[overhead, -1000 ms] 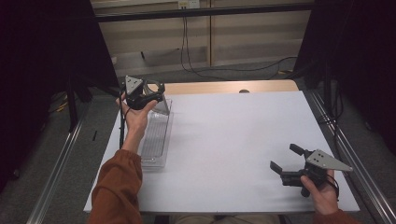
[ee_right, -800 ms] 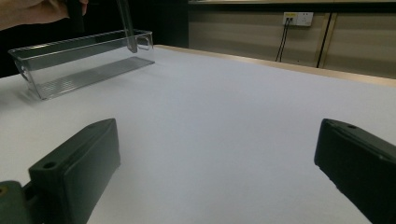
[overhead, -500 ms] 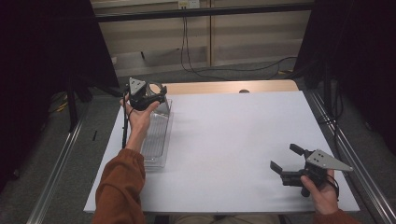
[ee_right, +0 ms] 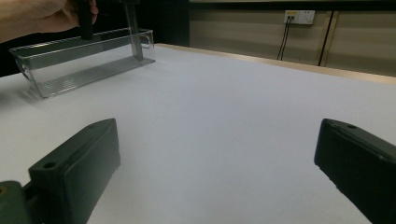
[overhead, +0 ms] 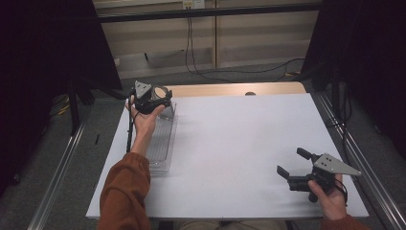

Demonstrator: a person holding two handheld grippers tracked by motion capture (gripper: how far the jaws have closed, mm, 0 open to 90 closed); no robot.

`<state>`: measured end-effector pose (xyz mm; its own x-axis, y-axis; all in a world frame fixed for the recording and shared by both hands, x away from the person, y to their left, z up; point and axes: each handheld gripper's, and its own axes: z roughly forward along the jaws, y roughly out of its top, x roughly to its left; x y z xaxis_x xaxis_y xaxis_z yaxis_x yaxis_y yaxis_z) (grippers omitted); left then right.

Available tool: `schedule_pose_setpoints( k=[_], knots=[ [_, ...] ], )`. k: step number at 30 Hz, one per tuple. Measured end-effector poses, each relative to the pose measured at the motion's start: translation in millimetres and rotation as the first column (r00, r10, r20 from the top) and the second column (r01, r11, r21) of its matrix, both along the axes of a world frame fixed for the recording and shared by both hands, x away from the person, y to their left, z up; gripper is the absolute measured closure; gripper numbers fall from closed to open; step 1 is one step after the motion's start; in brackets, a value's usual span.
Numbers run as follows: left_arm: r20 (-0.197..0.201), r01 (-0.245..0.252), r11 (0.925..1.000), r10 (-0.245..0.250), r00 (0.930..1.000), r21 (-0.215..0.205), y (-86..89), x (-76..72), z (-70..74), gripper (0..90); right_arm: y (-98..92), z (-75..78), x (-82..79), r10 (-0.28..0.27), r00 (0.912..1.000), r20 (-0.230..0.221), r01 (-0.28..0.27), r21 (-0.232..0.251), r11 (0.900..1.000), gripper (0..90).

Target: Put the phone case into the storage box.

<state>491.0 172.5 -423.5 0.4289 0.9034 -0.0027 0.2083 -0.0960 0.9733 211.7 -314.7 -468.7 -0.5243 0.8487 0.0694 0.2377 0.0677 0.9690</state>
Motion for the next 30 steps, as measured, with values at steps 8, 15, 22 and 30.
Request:
schedule_pose_setpoints(
  k=[8, 15, 22, 30],
  knots=[
    [0.003, -0.018, 0.9998, 0.018, 0.9998, -0.009, -0.2, 0.7, -0.8, 11.9, -0.2, -0.2, 0.2, 0.005, 1.0, 0.0, -0.005, -0.006, 1.0, 0.0],
    [0.013, -0.05, 0.9987, 0.05, 0.9987, 0.002, -4.1, 1.8, -2.2, 11.6, -0.2, -0.5, 0.3, 0.007, 1.0, -0.003, -0.007, 0.001, 1.0, 0.0],
    [0.014, -0.07, 0.9972, 0.07, 0.9974, -0.027, -6.2, 4.3, -4.1, 10.9, 0.3, -0.6, 0.4, 0.006, 1.0, -0.006, -0.006, 0.002, 1.0, 0.0],
    [0.002, -0.088, 0.9953, 0.088, 0.9961, -0.041, -11.5, 7.3, -6.9, 10.9, -0.5, -1.2, 0.6, 0.012, 0.9999, -0.008, -0.012, -0.002, 1.0, 0.0]
  ],
)
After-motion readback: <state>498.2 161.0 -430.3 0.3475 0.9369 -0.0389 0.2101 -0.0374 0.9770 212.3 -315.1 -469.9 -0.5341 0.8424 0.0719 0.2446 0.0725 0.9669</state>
